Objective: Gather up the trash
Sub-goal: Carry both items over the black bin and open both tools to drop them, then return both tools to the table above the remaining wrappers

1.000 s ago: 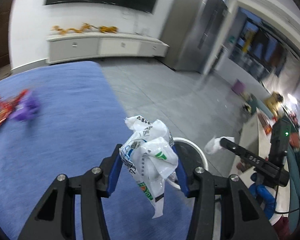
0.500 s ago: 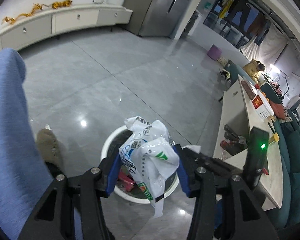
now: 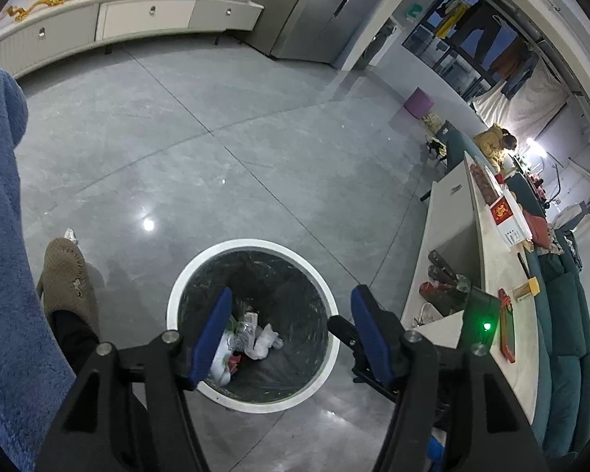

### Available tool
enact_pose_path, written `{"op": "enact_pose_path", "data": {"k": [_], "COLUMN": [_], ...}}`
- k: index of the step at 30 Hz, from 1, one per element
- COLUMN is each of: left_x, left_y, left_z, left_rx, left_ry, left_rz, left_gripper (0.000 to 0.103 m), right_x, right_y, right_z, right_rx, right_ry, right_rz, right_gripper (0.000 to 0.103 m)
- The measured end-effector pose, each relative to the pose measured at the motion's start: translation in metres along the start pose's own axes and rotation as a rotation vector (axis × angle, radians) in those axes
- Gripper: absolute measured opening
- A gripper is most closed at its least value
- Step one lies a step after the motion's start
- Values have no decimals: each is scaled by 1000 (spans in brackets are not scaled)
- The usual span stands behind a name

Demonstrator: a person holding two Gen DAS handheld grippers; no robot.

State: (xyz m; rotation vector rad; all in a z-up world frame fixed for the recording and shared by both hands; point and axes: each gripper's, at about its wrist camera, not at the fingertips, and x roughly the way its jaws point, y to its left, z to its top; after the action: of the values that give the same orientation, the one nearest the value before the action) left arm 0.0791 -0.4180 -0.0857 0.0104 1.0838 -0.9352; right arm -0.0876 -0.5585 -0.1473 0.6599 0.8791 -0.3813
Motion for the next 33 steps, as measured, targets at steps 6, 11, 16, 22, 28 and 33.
{"op": "enact_pose_path", "data": {"k": [6,11,16,22,28,33], "left_x": [-38,-77,-131,-187,-232,-269], "left_y": [-1,-4,-13,-14,6,35], "left_z": [-10,-16,-31,-48,-66,-89], "left_rx": [21,38,78,108,89,40], "left_ry": [-104,-176,-307,-387,-420,-461], "left_rz": [27,42,65,66,130,178], "left_gripper": [61,61,61,61,61,61], "right_x": [-17,-41,-73,-108,-133,-145], "right_y": [3,17,38,67,104,134], "right_z": [-3,-4,-3,0,-4,-9], "right_rx": [7,-7,-37,-90,-161,-210], "right_ry": [-27,-68,-124,-183,-220,-236], "right_rz": [29,57,83,119,156,187], "right_gripper": [49,49,49,49,50,51]}}
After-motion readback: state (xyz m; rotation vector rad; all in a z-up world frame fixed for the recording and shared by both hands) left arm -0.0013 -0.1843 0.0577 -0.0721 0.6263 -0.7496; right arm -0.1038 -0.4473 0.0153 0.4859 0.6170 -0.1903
